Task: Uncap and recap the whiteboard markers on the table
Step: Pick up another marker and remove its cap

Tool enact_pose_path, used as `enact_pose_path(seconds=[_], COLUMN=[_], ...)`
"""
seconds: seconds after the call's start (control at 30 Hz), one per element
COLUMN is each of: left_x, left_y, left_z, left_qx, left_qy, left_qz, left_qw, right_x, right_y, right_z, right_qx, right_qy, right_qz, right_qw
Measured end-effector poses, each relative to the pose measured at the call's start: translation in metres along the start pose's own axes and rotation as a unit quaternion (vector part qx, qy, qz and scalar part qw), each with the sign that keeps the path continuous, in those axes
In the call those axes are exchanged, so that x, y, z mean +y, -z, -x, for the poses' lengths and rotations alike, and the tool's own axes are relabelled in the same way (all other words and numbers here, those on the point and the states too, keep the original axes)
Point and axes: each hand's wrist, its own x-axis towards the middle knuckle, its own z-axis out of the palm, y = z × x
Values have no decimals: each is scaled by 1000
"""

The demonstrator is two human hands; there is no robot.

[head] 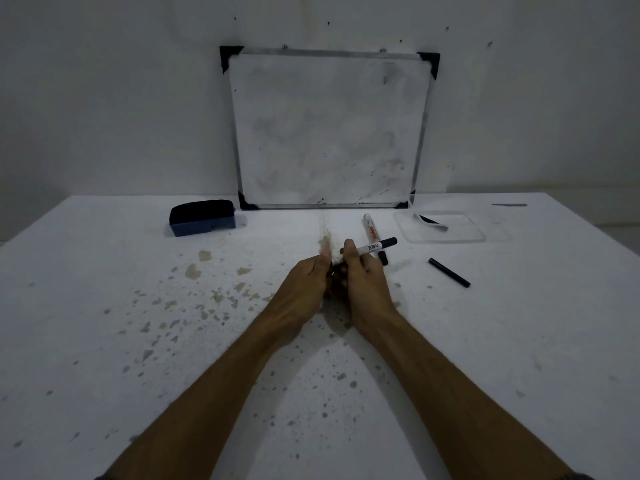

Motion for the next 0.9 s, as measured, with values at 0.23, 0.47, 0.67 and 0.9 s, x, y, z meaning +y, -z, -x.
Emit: enact_pose_path(seconds=[0.23,0.47,0.67,0.9], left_x=[-13,-33,-48,-35], left_y=[35,31,49,36], left_z=[-2,-11,-21,-16], left_qx=[97,149,202,221], left_qy=[25,-101,-108,-139], left_qz=[139,-321,-352,-284], left_qw=[985,930,908,923], right_x=[-7,-8,-10,-11], right_y=[22,25,24,24], right_z=[-20,-21,-21,-18], right_qx=[-2,-41,-63,-73], right_qy=[-55,-77,-83,-64], right_qz=[-225,-215,-192,-171], right_qw=[973,973,976,980])
